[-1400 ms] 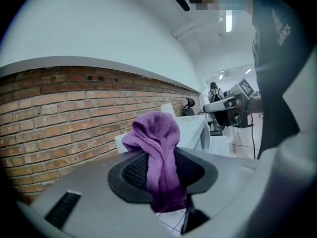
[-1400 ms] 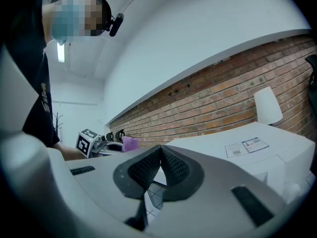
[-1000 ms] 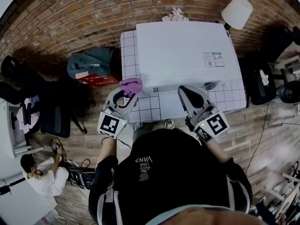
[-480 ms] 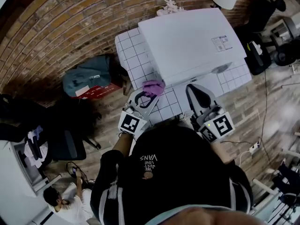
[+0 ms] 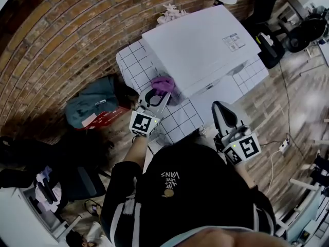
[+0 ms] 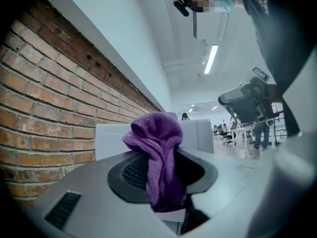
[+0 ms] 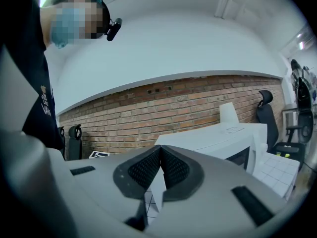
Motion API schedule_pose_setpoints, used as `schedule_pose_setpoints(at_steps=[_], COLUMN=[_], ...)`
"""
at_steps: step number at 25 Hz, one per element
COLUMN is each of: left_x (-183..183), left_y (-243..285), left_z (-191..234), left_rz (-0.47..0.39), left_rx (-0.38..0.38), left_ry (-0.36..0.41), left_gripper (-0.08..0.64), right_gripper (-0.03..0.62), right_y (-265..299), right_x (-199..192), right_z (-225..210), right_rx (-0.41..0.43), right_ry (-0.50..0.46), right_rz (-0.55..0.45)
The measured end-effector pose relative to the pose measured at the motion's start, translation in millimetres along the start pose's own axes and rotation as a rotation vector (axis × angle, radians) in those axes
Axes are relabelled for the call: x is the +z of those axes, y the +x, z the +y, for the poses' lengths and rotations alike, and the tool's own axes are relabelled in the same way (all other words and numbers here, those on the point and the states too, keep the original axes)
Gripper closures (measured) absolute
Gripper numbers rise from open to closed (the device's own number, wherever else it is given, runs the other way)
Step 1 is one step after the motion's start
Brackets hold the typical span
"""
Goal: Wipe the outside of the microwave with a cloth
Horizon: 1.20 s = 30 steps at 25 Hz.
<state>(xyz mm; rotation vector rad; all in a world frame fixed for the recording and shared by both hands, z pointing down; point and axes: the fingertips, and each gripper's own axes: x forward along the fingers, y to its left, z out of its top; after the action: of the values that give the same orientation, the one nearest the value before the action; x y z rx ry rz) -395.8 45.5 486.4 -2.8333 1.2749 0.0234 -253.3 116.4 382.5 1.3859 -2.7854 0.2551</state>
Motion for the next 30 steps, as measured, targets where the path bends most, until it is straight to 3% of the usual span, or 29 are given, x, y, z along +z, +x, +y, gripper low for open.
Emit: schedule_pose_setpoints(at_steps=[7, 12, 19, 25, 30], left_x=[-1, 0, 1, 2, 0], left_y=[22, 39, 52, 45, 21], left_z=[69, 128, 177, 171, 109], left_rz=[0.0, 0.012, 0.045, 0.035, 0.01], left_rx=[0.048, 0.108, 0.167, 0.192, 0.123], left_ry=[0.041, 0.047, 0.051, 0.032, 0.073], left_gripper=[0.417, 0.417, 0.417, 0.417, 0.417], right_gripper=[0.595, 0.594, 0.594, 0.595, 0.594], right_y=[-17, -23, -21, -12, -2], right_x=[-8, -17, -18, -17, -19], right_z=[-7, -11, -13, -8, 2], right_rx=[-0.08, -0.101, -0.1, -0.063, -0.017], right_ry=[0.01, 0.014, 0.017, 0.02, 0.02], right_rz=[0.022, 0.057, 0.07, 0.065, 0.065])
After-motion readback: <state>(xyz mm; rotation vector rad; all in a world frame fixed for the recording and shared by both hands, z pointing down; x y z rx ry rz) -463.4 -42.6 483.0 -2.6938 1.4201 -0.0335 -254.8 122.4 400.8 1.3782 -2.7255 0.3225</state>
